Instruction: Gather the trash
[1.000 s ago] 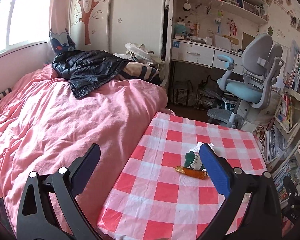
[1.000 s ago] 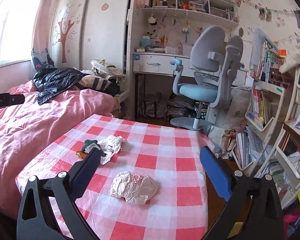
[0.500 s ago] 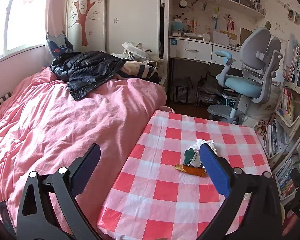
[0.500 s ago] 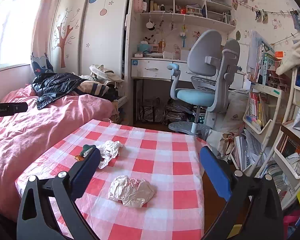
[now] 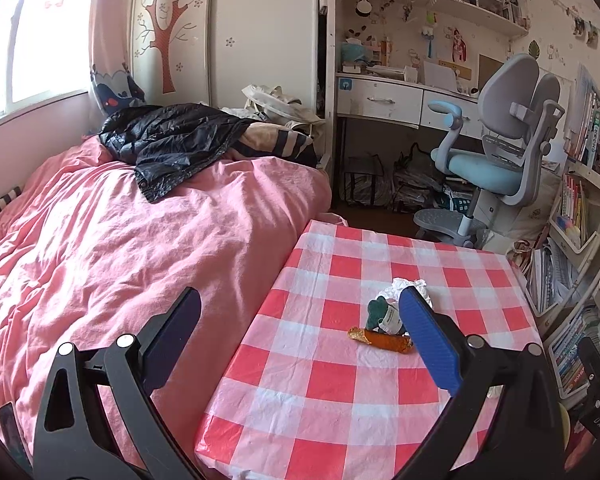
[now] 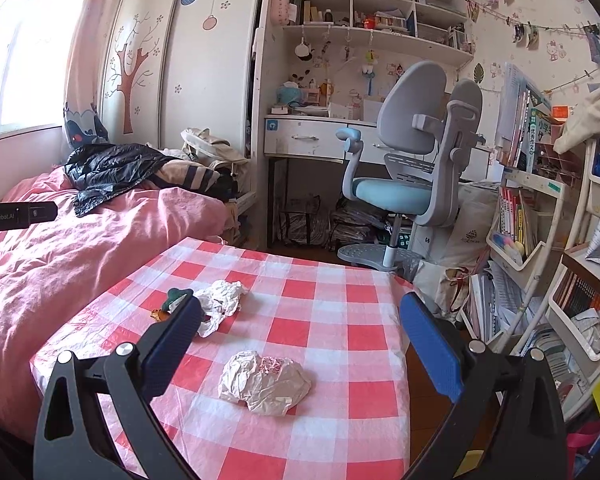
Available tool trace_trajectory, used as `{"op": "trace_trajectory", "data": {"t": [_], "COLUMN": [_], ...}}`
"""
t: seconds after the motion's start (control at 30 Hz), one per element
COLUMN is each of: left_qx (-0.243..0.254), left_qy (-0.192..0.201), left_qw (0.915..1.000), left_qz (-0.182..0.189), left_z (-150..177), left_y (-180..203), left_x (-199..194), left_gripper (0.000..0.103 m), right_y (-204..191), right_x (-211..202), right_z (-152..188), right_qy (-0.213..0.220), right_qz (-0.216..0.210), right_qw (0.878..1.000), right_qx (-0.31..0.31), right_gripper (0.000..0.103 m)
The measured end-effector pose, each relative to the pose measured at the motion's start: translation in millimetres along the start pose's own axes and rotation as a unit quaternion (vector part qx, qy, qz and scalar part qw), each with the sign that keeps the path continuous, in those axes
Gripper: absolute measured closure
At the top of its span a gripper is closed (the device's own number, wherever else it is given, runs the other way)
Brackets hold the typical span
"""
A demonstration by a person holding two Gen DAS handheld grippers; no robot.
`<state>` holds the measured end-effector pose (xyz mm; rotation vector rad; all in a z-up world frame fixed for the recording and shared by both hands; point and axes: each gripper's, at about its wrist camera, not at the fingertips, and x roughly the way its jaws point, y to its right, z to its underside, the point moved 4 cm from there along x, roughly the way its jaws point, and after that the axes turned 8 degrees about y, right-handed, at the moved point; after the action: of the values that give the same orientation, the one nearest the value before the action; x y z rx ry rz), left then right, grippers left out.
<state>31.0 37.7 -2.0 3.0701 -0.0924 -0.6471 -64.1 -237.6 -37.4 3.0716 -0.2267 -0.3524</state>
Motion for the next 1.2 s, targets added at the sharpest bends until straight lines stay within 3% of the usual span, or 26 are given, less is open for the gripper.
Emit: {"op": "trace_trajectory", "data": {"t": [1.2], "left_qx": [-0.008], "left_qy": [-0.001], "left_qw": [1.0000], "left_qz": [-0.001], "left_z": [-0.7], "left_y": [1.3], "left_x": [0.8], "left_gripper": [0.007], "right_y": [-7.4], "right_x": [1.2], "right_z": [1.0], "right_qy": [-0.001], "right_qz": [-0.002], "right_qw": [1.000], "right_qx": [-0.006], "right_gripper": [0.008]}}
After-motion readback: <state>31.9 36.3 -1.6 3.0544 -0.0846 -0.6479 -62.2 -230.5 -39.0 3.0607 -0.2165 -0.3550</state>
